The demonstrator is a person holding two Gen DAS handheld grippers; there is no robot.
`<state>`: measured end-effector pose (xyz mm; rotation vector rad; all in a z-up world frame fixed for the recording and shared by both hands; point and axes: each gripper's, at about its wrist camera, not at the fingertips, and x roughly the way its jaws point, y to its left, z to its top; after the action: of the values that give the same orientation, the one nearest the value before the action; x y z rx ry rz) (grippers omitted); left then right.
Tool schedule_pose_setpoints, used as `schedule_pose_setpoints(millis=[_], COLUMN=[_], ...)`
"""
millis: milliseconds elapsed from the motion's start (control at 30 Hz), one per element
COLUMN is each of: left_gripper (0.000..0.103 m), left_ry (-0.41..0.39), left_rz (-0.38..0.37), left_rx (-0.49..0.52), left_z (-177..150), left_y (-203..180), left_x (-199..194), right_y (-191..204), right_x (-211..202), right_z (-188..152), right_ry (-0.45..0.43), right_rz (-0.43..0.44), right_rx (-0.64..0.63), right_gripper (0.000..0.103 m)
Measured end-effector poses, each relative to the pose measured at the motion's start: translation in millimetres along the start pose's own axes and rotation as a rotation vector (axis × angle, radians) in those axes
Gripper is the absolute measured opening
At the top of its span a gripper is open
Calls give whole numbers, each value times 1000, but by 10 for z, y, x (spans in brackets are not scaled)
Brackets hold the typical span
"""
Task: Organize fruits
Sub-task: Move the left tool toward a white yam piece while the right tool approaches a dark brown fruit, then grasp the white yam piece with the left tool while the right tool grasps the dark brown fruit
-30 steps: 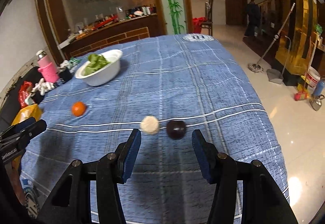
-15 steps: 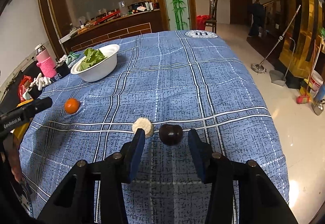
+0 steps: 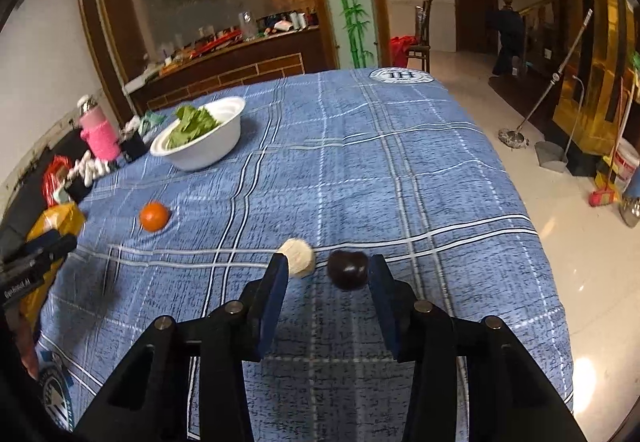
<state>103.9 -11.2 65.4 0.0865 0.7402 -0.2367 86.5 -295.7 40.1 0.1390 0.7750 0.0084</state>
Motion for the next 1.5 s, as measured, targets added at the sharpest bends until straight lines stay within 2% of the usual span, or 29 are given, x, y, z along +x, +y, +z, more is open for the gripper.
schedule_pose_setpoints(millis=[67, 167, 300, 500, 567, 733, 900, 1167, 1500], left_gripper=[72, 72, 71, 69, 69, 69, 69, 69, 69], left_ry=[-24, -31, -18, 28, 38, 54, 66, 67, 85], left_rz=[-59, -143, -184, -223, -241, -280, -270, -273, -318], left_rx=[5, 39, 143, 250, 251, 266, 287, 272, 283], left_z=[56, 109, 131, 200, 191, 193, 160, 158, 147], left_y=[-137, -397, -825, -1277, -1335, -1508, -1605, -1609, -1664], left_x=[-24, -25, 93, 414, 447, 543, 604, 639, 778], right_y=[19, -138, -264, -108, -187, -418, -467, -451, -387], right_x=[-39, -109, -47, 51, 75, 15, -81, -197, -87], right_z=[3, 25, -9, 69, 79, 70, 46, 47, 3], right_ry=[-9, -20, 6, 26, 33, 12, -22, -54, -15], right_rz=[-13, -12, -27, -18, -19, -37, -16, -14, -17], right_rx=[-16, 41, 79, 7, 29, 116, 132, 104, 75], right_gripper=[43, 43, 42, 40, 36, 39, 41, 41, 40])
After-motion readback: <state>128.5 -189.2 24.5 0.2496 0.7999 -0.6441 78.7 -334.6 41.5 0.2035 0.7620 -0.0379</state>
